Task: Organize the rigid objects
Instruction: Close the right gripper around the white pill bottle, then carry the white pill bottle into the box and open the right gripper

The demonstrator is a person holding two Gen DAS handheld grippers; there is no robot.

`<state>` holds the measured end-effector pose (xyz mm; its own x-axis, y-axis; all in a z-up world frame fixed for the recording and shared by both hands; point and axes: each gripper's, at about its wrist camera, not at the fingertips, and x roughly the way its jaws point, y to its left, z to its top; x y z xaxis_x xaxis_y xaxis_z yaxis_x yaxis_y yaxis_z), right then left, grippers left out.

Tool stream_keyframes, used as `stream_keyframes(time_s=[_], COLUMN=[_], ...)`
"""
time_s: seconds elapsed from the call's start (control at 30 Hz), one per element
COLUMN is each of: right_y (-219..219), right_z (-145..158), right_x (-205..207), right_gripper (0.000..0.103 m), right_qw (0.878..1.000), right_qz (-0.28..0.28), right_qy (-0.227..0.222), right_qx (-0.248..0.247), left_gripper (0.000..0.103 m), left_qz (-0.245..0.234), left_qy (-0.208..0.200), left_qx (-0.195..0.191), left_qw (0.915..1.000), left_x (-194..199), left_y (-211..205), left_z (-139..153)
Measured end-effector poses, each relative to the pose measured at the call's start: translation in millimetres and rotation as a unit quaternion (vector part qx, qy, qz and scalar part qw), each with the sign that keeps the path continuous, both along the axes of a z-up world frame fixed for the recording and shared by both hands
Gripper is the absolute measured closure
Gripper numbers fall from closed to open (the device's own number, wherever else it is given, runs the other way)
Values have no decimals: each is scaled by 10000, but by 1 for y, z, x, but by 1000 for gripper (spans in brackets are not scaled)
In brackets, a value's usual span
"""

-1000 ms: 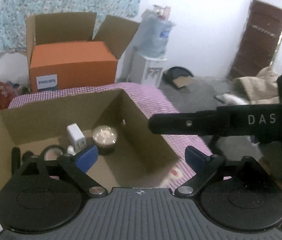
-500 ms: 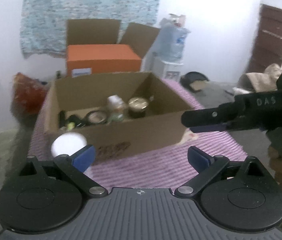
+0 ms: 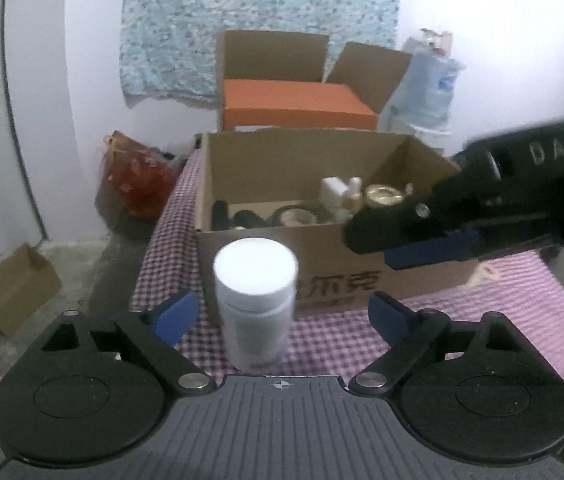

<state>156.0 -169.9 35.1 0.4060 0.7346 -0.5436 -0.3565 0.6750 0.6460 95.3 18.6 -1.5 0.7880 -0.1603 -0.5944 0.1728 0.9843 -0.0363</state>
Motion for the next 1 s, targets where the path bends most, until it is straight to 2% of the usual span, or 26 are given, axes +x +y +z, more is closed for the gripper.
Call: stream_keyframes(time_s=[0.07,0.17,0.47,0.67,1.0], right_y=[12,28,58,57,53], right_z=[-2,-6,-28,-32,-21], right_x=[11,25,44,43,31], right_gripper=[47,47,49,55,55], right_qw=[10000,9998,9987,9987,9991], right_qz=[67,133,339,308,323], right_qy=[28,66,304,345,233], right_qx=[-27,-118,-220,-217,-153], left_gripper=[22,26,48,50,50], left_qz=[50,118,140,184,192], left_qy=[26,88,166,138,14], left_qx=[60,94,159,163,232], left_qw=[10000,9998,9996,9996,9995], left_x=[9,16,20,14,3], left_y=[0,4,3,2,-2], left_z=[-5,-11,-17,-17,-4])
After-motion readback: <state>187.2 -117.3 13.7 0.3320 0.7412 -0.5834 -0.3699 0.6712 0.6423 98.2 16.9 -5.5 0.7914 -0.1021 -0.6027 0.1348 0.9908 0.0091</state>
